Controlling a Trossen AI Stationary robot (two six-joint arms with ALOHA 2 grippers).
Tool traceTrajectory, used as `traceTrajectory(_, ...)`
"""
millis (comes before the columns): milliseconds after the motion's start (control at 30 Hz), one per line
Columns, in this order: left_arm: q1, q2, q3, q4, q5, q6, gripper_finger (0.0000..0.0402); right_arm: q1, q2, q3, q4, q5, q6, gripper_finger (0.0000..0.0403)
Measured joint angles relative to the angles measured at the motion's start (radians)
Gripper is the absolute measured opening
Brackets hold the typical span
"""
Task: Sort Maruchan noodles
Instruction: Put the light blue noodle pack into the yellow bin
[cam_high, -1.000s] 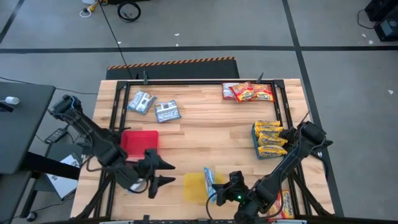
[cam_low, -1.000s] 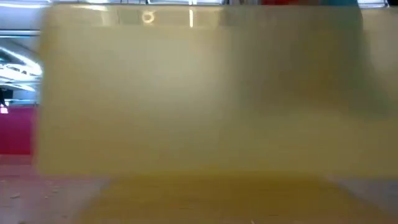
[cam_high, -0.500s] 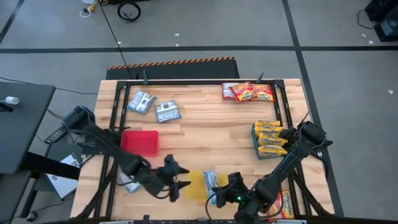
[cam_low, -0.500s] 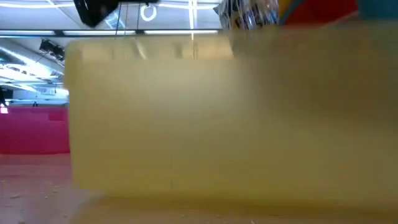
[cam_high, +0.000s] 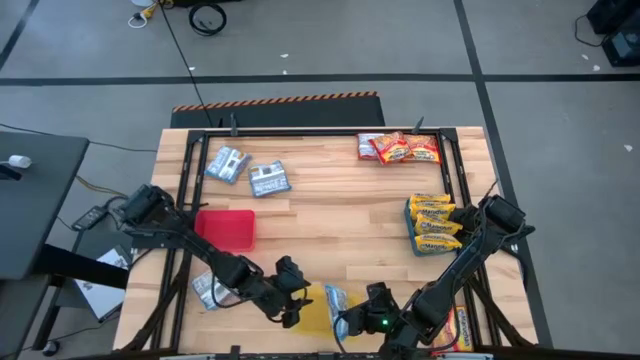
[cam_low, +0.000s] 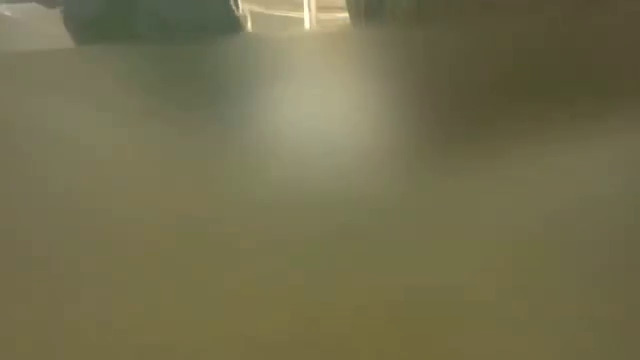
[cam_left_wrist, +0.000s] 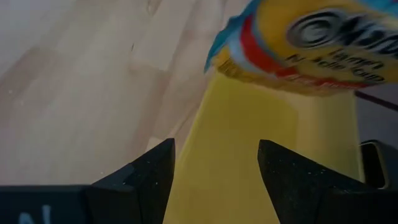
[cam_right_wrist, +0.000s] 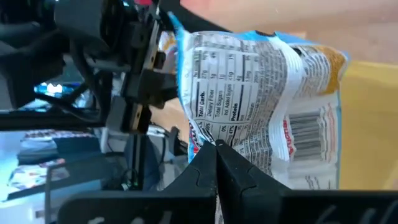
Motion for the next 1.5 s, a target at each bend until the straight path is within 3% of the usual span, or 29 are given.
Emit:
traceTrajectory(433,-0.004,0.095,0.007,-0.042,0.031,-0.078,0.0233,0.001,-0.001,-0.05,0.002,-0.181,0.078,0.0003)
traceTrajectory(867,-0.005,0.084,0.004,-0.265,-0.105,-0.263,0.0233,-0.046,-0.057,-0.086,0.042,-0.21,0.016,0.0003)
traceTrajectory(1100,-0.004,0.089,0.0,-0.279,-0.117,-0.263,0.0233,-0.086,-0.082,-0.086,0.138,-0.201,0.017,0.0003)
traceTrajectory(1233,-0.004,0.093,-0.003,-0.304,-0.118,-0.339,0.0233,-0.11,-0.083,-0.086,0.238,-0.187,-0.023,0.0003)
traceTrajectory(1500,-0.001,0.055,-0.003,-0.365,-0.115,-0.42,0.0233,-0.179,-0.08,-0.089,0.238,-0.25,-0.098,0.0003)
